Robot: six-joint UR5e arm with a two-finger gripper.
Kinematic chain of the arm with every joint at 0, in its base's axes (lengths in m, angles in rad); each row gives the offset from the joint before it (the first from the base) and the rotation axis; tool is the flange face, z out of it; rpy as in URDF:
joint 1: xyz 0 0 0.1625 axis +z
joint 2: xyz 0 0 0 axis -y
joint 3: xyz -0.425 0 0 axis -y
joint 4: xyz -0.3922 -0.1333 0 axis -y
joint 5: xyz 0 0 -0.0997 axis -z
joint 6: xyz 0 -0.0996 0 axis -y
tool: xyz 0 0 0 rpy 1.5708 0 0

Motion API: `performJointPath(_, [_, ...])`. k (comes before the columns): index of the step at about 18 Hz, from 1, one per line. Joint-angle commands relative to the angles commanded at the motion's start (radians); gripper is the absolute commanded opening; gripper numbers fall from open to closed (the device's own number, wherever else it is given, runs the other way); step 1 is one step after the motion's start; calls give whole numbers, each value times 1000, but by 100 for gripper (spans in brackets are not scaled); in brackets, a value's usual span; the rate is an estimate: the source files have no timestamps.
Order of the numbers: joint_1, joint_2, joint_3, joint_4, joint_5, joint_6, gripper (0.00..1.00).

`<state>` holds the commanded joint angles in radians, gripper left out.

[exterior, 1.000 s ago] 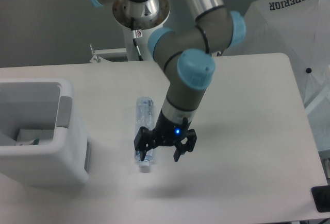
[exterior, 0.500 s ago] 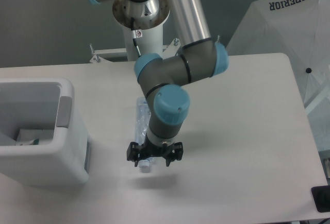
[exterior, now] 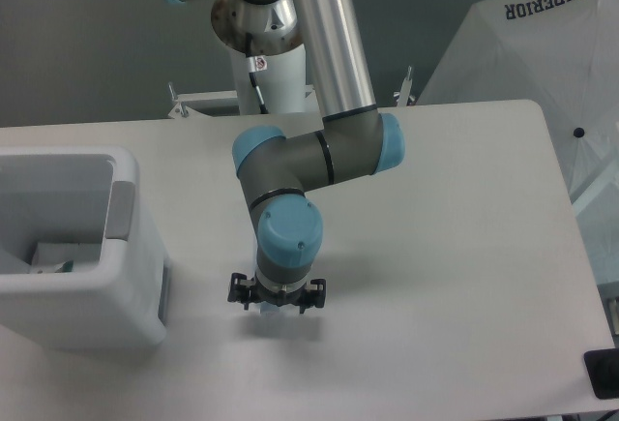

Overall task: Place the trash in the trash can
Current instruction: 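Close the gripper around the bottle's capped end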

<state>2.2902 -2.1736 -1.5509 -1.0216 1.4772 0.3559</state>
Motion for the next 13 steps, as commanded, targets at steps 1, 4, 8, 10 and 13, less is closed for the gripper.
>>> performJointPath(1, [-2, -8, 15, -5, -2, 0, 66])
performJointPath(4, [-3, -26, 32, -8, 2, 0, 42])
performJointPath(8, [-6, -15, 37, -20, 2, 0, 12])
performJointPath(10, [-6, -9, 48, -41, 2, 0, 6])
performJointPath(13, [-5, 32, 60, -57, -6, 0, 0])
